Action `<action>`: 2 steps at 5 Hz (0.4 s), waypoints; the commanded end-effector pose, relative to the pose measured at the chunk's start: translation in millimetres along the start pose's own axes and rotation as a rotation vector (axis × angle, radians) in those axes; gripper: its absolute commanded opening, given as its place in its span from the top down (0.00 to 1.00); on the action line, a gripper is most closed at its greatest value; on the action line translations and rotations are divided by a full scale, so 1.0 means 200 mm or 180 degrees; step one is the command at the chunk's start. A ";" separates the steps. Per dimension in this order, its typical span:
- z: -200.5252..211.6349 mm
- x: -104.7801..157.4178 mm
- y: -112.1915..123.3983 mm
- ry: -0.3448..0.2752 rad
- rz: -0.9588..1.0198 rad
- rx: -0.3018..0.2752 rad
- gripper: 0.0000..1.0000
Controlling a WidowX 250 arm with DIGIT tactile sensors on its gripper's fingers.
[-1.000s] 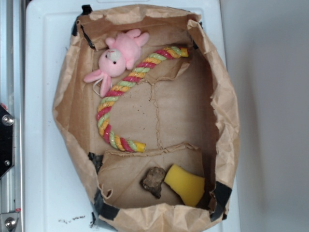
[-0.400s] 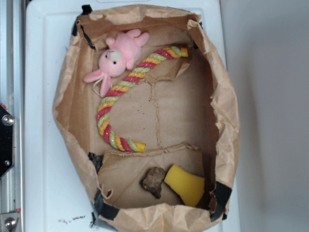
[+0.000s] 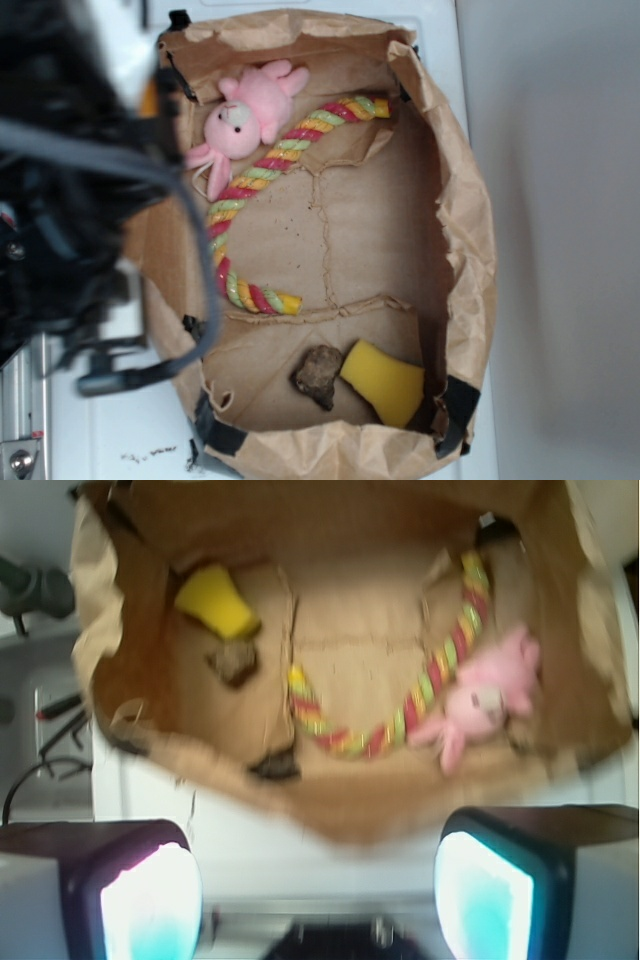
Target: Grab the multicolored rope.
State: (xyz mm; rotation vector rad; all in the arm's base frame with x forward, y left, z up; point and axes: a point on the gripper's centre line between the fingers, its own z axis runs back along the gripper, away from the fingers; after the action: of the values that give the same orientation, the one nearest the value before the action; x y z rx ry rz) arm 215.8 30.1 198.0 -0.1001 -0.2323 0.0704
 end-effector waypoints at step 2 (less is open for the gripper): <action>-0.31 0.33 -0.03 0.0004 -0.0277 0.0466 0.00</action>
State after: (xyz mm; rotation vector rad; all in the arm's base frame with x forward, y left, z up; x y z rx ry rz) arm 284.6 23.4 134.4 0.0441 -0.1651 0.0086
